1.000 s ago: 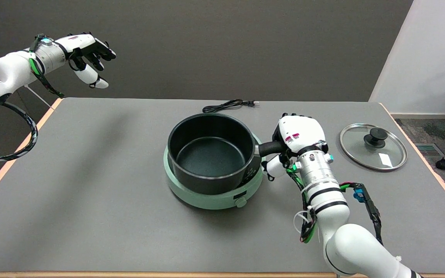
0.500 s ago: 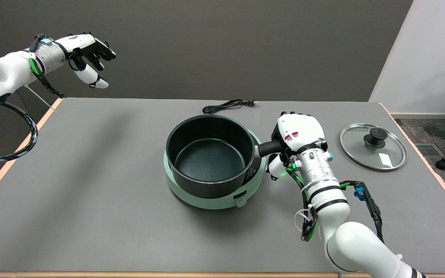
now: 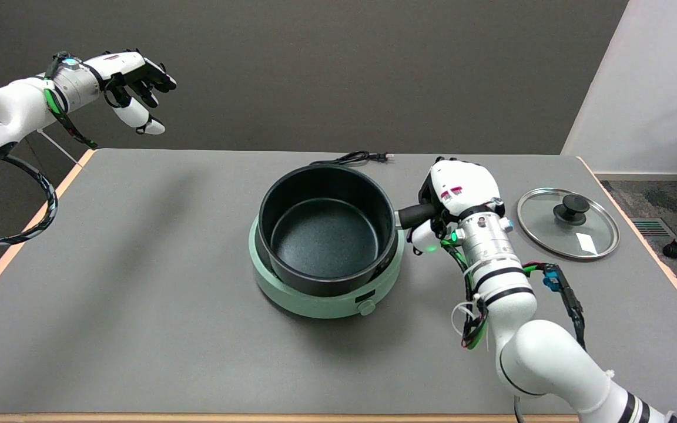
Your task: Pick up the pot.
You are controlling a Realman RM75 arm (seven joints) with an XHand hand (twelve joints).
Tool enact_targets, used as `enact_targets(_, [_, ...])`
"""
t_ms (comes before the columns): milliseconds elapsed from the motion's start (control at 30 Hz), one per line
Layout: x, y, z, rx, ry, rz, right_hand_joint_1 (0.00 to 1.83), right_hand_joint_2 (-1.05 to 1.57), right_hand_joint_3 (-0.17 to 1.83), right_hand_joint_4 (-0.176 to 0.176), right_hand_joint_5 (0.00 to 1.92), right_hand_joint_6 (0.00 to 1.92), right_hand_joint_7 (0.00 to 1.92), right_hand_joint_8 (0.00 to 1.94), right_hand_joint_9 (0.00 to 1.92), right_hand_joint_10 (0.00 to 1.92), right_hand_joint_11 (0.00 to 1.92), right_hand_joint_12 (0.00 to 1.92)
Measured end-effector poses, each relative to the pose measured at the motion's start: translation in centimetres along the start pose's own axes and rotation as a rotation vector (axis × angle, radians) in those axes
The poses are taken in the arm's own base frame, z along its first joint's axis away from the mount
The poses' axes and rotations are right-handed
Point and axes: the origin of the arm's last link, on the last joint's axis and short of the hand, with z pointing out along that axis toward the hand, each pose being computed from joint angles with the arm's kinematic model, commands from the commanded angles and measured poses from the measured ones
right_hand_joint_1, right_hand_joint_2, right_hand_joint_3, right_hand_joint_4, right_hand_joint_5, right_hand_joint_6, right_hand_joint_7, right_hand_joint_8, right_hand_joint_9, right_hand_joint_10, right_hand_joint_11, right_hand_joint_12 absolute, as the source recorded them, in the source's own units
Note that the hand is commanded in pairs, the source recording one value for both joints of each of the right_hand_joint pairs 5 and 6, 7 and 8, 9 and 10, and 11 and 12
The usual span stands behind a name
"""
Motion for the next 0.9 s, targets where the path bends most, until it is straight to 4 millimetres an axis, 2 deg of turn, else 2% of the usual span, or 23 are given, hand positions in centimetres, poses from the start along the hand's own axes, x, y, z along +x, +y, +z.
enact_targets(533, [1.3,2.3,1.8,-0.070,0.006,0.073,1.21,0.34,1.83,-0.127,1.62,1.62,1.62,1.62,1.62,1.62,1.62,1.62])
enact_targets(900, [3.5,5.9,3.5,-0.126,0.034,0.066,1.22,0.31,1.83,-0.129,1.60,1.60,1.60,1.60,1.60,1.60,1.60,1.60])
